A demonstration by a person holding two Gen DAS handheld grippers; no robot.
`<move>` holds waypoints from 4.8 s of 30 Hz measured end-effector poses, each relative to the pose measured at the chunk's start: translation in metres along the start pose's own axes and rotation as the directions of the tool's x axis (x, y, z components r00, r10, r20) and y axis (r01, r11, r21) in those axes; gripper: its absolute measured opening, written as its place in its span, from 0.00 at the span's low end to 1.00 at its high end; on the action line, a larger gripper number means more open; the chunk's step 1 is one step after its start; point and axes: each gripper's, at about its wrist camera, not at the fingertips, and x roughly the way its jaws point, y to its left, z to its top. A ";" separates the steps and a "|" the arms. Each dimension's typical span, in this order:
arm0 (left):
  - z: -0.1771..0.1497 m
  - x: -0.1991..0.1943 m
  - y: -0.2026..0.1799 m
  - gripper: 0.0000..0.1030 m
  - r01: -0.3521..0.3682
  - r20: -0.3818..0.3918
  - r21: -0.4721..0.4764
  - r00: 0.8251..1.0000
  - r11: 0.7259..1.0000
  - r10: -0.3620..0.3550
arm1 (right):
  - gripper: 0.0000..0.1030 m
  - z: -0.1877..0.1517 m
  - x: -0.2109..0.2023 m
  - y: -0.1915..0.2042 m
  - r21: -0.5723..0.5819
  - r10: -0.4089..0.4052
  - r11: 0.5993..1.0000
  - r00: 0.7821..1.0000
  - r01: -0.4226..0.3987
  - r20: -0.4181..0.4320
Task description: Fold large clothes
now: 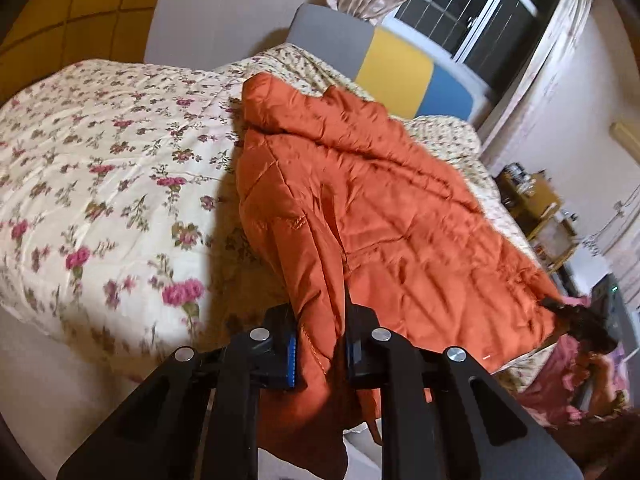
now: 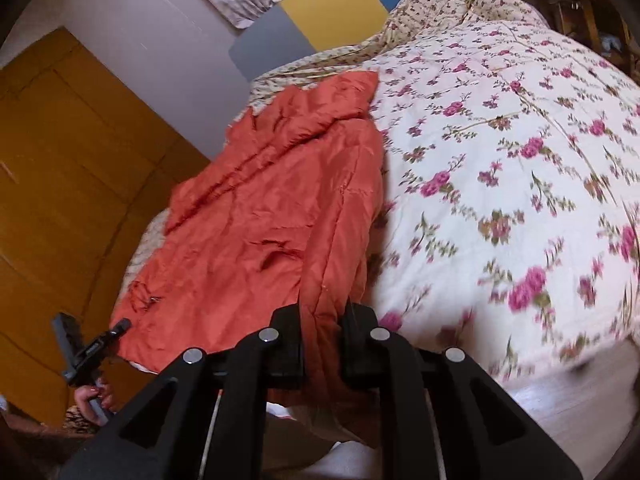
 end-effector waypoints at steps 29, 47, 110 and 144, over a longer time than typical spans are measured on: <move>0.175 0.066 0.011 0.16 0.100 0.145 -0.190 0.987 0.977 -0.073 | 0.11 0.178 0.090 0.012 0.173 0.170 0.966 0.975 -0.194 0.143; 0.214 0.183 0.072 0.40 0.082 0.072 -0.431 0.996 0.898 -0.057 | 0.73 0.226 0.204 -0.035 0.302 0.115 0.935 0.966 -0.184 0.233; 0.052 0.031 0.023 0.83 -0.083 0.020 -0.131 0.996 0.988 0.087 | 0.85 0.068 0.026 -0.032 -0.023 -0.160 0.986 0.977 0.165 0.144; 0.220 0.063 -0.049 0.14 -0.086 0.406 -0.108 0.906 0.990 0.123 | 0.13 0.222 0.087 0.067 -0.077 -0.160 0.977 0.915 0.201 0.370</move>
